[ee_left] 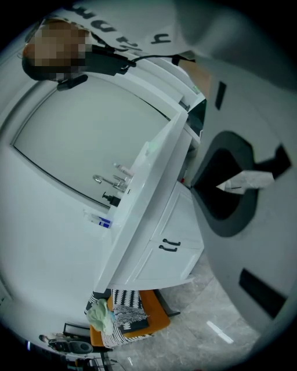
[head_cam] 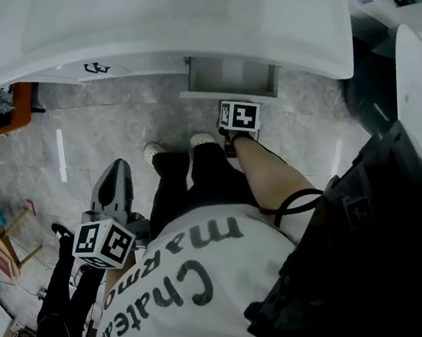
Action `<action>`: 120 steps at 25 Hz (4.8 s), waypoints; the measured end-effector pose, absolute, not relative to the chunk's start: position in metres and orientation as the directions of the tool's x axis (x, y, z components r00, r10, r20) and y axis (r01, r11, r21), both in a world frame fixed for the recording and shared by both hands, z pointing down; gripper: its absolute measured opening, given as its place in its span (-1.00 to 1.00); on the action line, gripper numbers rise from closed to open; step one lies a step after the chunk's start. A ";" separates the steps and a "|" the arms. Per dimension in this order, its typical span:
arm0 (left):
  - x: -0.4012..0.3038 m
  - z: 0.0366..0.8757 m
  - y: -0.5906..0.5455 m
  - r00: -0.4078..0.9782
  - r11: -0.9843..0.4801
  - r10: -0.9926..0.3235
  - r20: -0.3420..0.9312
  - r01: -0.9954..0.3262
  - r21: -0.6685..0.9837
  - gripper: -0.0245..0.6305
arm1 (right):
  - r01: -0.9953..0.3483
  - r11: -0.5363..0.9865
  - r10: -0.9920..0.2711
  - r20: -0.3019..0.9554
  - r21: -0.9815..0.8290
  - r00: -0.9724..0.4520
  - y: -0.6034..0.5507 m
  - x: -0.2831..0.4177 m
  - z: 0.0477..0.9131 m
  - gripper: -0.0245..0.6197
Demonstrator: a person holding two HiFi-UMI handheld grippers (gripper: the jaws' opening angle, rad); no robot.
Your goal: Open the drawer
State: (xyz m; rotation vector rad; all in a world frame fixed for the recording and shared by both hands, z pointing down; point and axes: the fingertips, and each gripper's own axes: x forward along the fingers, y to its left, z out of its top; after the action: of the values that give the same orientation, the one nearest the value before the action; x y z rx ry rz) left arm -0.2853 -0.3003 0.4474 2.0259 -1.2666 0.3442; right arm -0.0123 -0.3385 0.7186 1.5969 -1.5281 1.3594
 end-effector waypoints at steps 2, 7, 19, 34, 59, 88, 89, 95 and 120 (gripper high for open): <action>-0.283 0.448 -0.300 0.493 -0.278 -0.672 0.553 -0.860 0.428 -0.90 | -0.945 -0.207 -0.402 0.902 -0.254 -0.154 -0.336 -0.013 0.719 -0.47; -0.290 0.448 -0.299 0.511 -0.322 -0.655 0.556 -0.855 0.406 -0.90 | -0.944 -0.212 -0.399 0.904 -0.252 -0.152 -0.330 -0.016 0.719 -0.47; -0.320 0.449 -0.318 0.561 -0.367 -0.596 0.575 -0.827 0.426 -0.90 | -0.942 -0.241 -0.395 0.910 -0.233 -0.123 -0.298 -0.026 0.723 -0.47; -0.295 0.454 -0.322 0.627 -0.456 -0.517 0.582 -0.778 0.432 -0.90 | -0.943 -0.238 -0.394 0.910 -0.233 -0.125 -0.276 -0.031 0.724 -0.47; -0.296 0.460 -0.329 0.657 -0.510 -0.466 0.593 -0.747 0.426 -0.90 | -0.956 -0.236 -0.419 0.906 -0.175 -0.062 -0.267 -0.034 0.725 -0.40; -0.268 0.431 -0.343 0.817 -0.725 -0.311 0.486 -0.534 0.434 -0.90 | -0.879 -0.422 -0.574 0.816 -0.220 0.071 -0.235 -0.006 0.599 -0.80; -0.264 0.434 -0.340 0.824 -0.725 -0.295 0.484 -0.523 0.448 -0.90 | -0.873 -0.427 -0.599 0.797 -0.236 0.078 -0.234 -0.003 0.584 -0.83; -0.222 0.435 -0.318 0.874 -0.741 -0.206 0.440 -0.433 0.513 -0.90 | -0.852 -0.427 -0.735 0.664 -0.302 0.133 -0.233 0.025 0.472 -0.89; -0.198 0.392 -0.183 0.819 -0.690 -0.474 0.324 -0.574 0.440 -0.90 | -0.963 0.000 -0.933 0.346 -0.269 -0.096 -0.155 0.037 0.360 -0.89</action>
State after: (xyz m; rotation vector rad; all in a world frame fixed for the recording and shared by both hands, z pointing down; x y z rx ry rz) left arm -0.1979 -0.1834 0.3920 2.4650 -0.7717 0.2503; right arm 0.0374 -0.1550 0.3603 2.0651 -2.1726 0.6839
